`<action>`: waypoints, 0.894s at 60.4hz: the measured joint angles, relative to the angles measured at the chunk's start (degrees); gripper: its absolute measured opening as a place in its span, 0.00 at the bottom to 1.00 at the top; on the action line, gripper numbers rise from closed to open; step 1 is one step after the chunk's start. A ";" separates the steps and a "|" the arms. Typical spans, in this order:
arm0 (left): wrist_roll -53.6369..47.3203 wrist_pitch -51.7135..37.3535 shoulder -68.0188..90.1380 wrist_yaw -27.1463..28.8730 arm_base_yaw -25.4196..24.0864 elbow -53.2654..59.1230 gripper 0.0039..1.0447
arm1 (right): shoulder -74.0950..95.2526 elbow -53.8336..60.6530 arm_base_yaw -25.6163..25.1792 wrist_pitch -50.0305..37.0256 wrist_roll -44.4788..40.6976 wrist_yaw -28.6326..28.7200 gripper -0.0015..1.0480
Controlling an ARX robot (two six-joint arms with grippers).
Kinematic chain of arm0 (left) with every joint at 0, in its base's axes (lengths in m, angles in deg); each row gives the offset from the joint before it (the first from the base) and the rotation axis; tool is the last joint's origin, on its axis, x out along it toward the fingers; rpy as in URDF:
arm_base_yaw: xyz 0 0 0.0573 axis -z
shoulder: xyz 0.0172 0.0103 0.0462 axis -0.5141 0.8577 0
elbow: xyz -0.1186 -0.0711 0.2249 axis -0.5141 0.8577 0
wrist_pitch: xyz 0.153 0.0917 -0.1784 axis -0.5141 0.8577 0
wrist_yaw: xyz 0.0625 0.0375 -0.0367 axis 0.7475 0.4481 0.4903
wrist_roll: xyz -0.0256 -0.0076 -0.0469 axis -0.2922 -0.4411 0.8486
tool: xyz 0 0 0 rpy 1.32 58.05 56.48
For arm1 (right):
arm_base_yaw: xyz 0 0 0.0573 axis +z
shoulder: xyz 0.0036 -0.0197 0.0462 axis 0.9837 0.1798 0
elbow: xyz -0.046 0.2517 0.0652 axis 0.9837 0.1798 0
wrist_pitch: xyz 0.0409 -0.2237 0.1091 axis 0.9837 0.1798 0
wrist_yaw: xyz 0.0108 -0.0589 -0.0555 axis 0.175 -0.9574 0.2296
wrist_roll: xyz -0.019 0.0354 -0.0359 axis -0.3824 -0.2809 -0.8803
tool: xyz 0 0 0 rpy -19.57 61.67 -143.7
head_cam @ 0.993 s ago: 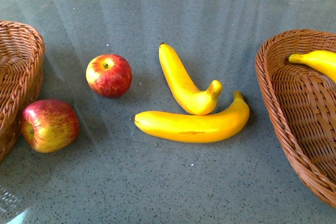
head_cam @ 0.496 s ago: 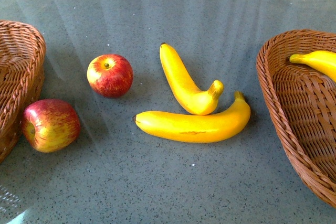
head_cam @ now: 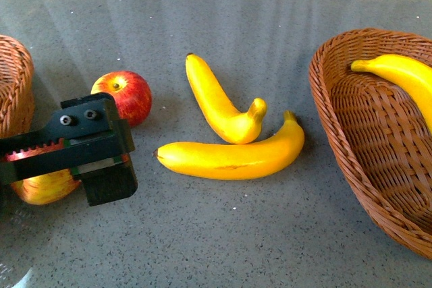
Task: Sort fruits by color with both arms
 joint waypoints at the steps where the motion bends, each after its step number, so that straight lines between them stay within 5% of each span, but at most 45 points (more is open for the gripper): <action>1: 0.28 0.46 0.44 0.17 -0.07 -0.28 0.91 | 0.00 0.00 0.00 0.00 0.00 0.00 0.91; 54: 35.78 19.02 12.90 -12.59 -9.90 -14.16 0.91 | 0.00 0.00 0.00 0.00 0.00 0.00 0.91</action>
